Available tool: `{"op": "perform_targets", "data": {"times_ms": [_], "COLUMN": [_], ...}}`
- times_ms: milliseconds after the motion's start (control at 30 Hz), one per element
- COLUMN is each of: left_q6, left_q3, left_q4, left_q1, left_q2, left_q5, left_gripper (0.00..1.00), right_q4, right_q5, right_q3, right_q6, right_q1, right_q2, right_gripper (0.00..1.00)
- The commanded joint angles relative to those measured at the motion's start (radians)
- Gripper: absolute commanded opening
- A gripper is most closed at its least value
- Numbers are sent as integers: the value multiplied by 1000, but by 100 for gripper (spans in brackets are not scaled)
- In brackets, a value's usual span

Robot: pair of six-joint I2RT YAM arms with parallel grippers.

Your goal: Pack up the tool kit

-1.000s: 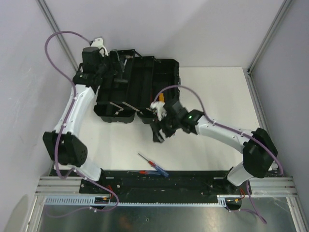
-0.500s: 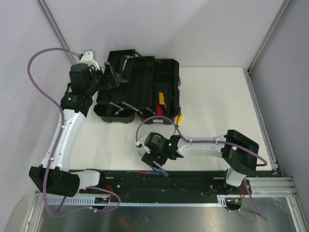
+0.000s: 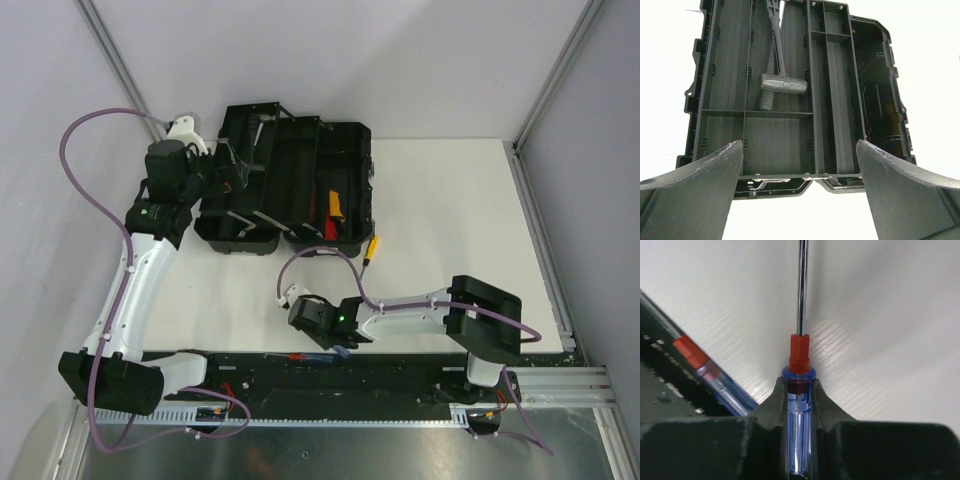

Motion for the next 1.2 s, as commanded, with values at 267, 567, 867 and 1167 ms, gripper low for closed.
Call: {"op": "perform_targets", "data": {"times_ms": [267, 567, 867, 1167], "left_q6": [21, 19, -8, -12], "left_q3": [50, 66, 54, 29], "left_q4": [10, 6, -4, -19], "left_q1": [5, 4, 5, 4], "left_q2": [-3, 9, 6, -18], "left_q5": [-11, -21, 31, 52], "left_gripper": [100, 99, 99, 99], "right_q4": [151, 497, 409, 293], "right_q5": [41, -253, -256, -196], "right_q3": [-35, 163, 572, 842], "right_q6": [-81, 177, 381, 515], "right_q1": [-82, -466, -571, -583], "right_q2": [-335, -299, 46, 306], "right_gripper": [0, 0, 0, 0]}}
